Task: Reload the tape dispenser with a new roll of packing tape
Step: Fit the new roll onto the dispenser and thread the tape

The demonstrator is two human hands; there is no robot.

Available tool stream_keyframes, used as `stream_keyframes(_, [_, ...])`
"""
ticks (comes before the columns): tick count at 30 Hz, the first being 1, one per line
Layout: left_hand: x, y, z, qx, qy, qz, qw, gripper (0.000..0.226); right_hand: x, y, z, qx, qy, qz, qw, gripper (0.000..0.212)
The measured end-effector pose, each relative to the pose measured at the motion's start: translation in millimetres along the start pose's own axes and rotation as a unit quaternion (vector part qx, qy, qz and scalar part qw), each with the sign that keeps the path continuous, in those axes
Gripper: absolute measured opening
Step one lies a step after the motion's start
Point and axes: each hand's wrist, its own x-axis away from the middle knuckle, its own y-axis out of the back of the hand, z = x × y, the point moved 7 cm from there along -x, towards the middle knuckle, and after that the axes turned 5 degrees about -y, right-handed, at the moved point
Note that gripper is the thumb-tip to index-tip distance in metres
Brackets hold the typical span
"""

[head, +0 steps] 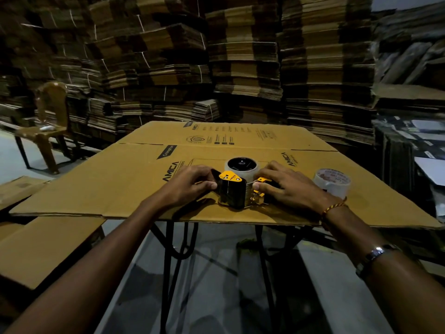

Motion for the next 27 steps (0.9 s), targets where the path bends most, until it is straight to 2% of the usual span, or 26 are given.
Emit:
stream_keyframes(12, [-0.7,-4.1,4.8,-0.017,-0.027,-0.039,0.999,0.007,3.2,-0.5,4.4,0.015,-0.001,-0.017,1.000,0.052])
stream_keyframes(16, [0.1,-4.9,7.9,-0.011,-0.023,-0.041,0.999,0.006,8.4,1.5,8.4,0.004,0.004,-0.038,0.999,0.063])
stream_keyframes(19, [-0.4,-5.1,9.2,0.002,-0.015,-0.039,0.999,0.007,10.3,8.7,1.4,-0.015,-0.045,-0.051,0.998,0.076])
stream_keyframes(23, [-0.3,-4.4,12.7,0.052,0.012,-0.052,0.997,0.003,9.6,8.7,-13.7,-0.018,-0.113,0.007,0.993,0.081])
stream_keyframes(27, [0.6,-6.6,17.2,0.099,0.045,-0.075,0.991,0.004,12.6,6.4,-10.3,-0.024,-0.122,0.033,0.992,0.088])
